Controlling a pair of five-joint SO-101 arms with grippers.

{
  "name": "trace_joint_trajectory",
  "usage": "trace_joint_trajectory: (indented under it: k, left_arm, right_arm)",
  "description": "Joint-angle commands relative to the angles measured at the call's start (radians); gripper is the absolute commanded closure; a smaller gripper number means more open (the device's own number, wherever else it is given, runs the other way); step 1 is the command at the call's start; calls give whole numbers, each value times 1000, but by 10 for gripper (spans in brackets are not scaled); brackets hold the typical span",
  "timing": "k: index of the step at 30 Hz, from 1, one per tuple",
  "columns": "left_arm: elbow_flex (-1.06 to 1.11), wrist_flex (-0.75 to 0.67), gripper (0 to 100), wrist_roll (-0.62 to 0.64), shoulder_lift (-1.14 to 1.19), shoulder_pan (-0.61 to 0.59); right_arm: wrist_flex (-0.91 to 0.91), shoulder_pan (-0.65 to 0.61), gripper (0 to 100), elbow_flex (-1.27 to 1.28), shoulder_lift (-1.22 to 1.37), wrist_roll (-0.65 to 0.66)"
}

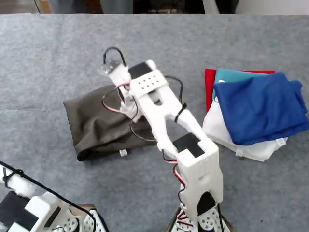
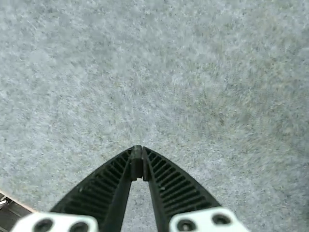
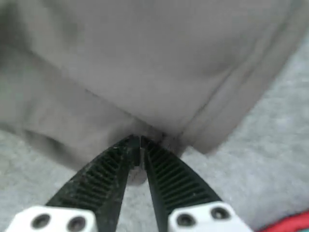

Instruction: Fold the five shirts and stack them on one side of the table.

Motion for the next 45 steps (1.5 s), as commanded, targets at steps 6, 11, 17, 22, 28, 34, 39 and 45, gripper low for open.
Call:
trace_joint_trajectory:
  k: [6, 11, 17, 22, 28, 34, 39, 45]
  left_arm:
    - [12, -11, 970, -8, -37, 2]
    - [13, -11, 970, -8, -37, 2]
    - [15, -11, 970, -8, -37, 2]
    - [12, -11, 970, -8, -37, 4]
    - [15, -11, 970, -8, -31, 5]
    - [7, -11, 970, -8, -38, 101]
    - [-36, -8, 970, -9, -38, 343]
    - [-96, -28, 970, -8, -28, 776]
  right_arm:
    - [-91, 0, 984, 104, -67, -2]
    - [-127, 55, 984, 133, -70, 0]
    - [-72, 48, 984, 196, -73, 31]
    - [-14, 29, 984, 277, -74, 31]
    - [-60, 58, 984, 335, -206, 32]
    - [-117, 41, 984, 286, -409, 32]
    - [37, 74, 984, 200, -565, 32]
    - [103, 75, 984, 277, -636, 28]
